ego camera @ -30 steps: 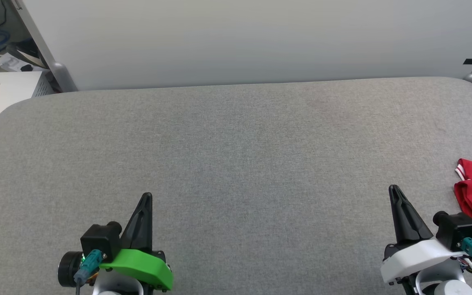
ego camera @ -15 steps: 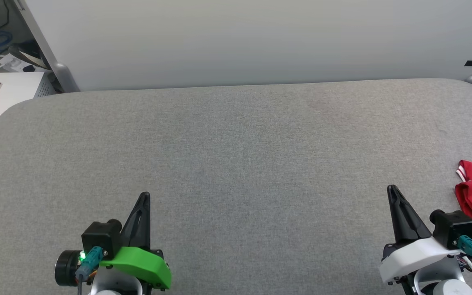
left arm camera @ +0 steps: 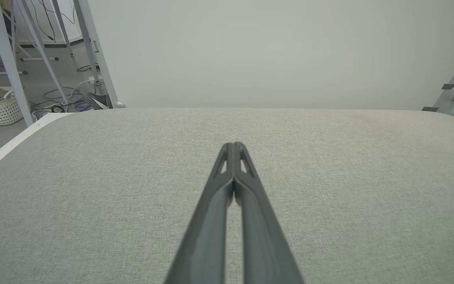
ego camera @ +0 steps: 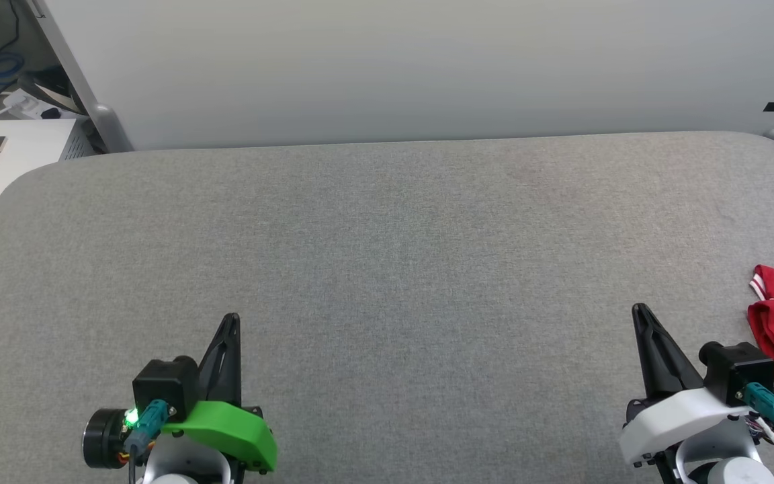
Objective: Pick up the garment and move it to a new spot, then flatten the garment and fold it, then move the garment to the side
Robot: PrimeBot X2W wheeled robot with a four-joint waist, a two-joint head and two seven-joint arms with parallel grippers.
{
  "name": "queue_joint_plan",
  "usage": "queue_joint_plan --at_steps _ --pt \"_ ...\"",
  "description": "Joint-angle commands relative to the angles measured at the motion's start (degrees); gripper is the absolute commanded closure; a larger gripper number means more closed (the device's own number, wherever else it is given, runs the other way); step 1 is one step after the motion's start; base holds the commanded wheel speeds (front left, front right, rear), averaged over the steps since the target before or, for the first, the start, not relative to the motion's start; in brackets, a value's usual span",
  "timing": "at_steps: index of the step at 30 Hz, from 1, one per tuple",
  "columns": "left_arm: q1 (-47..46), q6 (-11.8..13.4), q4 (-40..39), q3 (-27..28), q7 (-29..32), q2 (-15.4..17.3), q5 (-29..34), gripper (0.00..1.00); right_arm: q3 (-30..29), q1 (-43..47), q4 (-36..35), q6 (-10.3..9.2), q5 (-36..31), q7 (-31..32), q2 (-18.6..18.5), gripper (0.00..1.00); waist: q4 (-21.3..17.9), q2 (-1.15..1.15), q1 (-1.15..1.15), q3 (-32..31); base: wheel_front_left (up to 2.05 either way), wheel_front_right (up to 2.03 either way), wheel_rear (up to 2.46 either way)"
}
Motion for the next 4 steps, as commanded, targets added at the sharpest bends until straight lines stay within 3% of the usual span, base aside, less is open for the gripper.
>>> queue_joint_plan --at_steps 1,4 --pt "-0.66 0.41 -0.28 0.24 0.31 -0.31 0.95 1.0 -0.09 -0.08 -0.47 -0.03 -0.66 0.4 0.36 1.0 0.03 0.0 0.0 -0.03 0.0 0.0 0.0" --pt "-0.68 0.57 -0.46 0.36 0.64 -0.32 1.32 1.0 -0.14 -0.08 -0.6 -0.03 -1.02 0.72 0.47 1.0 0.08 0.0 0.0 -0.07 0.0 0.0 0.0"
